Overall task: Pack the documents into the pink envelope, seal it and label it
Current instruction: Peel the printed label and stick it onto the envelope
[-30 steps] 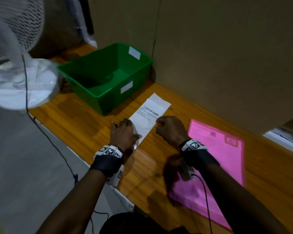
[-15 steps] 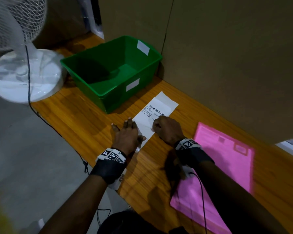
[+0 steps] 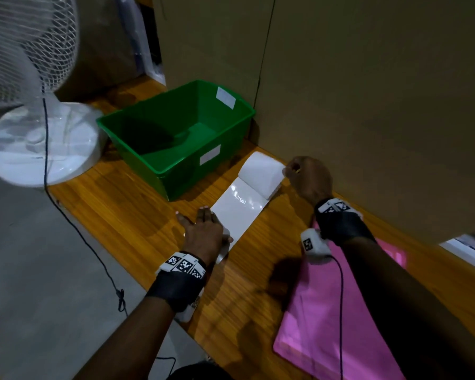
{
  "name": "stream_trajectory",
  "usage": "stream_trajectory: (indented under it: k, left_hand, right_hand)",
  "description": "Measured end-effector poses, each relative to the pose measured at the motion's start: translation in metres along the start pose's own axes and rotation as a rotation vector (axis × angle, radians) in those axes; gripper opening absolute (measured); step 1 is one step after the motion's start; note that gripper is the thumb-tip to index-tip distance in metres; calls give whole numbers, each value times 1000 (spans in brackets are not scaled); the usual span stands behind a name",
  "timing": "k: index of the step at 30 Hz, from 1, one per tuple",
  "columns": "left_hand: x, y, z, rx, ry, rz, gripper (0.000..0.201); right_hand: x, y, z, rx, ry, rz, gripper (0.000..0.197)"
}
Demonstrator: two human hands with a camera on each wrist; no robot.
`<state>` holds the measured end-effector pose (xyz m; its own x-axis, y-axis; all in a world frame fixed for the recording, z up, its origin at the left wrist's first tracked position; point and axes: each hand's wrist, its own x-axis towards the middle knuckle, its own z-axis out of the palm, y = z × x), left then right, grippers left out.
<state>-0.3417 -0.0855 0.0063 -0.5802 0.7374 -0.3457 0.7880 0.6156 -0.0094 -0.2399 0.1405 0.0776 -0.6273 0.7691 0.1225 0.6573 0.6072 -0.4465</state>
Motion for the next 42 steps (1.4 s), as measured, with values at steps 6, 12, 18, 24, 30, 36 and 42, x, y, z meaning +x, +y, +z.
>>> stream_trajectory:
  k: [6, 12, 18, 24, 30, 36, 42]
  left_hand:
    - [2, 1, 3, 14, 29, 9, 75]
    - [3, 1, 5, 30, 29, 30, 62]
    - [5, -10, -23, -206, 201, 78, 46]
    - [-10, 31, -59, -1024, 220, 294, 34]
    - [-38, 88, -73, -1572, -267, 167, 34]
    - [-41, 115, -69, -1585, -367, 335, 32]
    - [-43, 132, -70, -1475, -503, 494, 39]
  right_hand:
    - [13, 15, -61, 49, 197, -24, 16]
    - [0, 26, -101, 82, 271, -53, 12]
    - [-48, 42, -118, 25, 228, -96, 16]
    - [-123, 50, -125, 141, 160, -158, 6]
    - [-193, 66, -122, 234, 152, -202, 7]
    - [-246, 89, -128, 197, 199, -269, 23]
    - [-278, 107, -139, 172, 284, -221, 33]
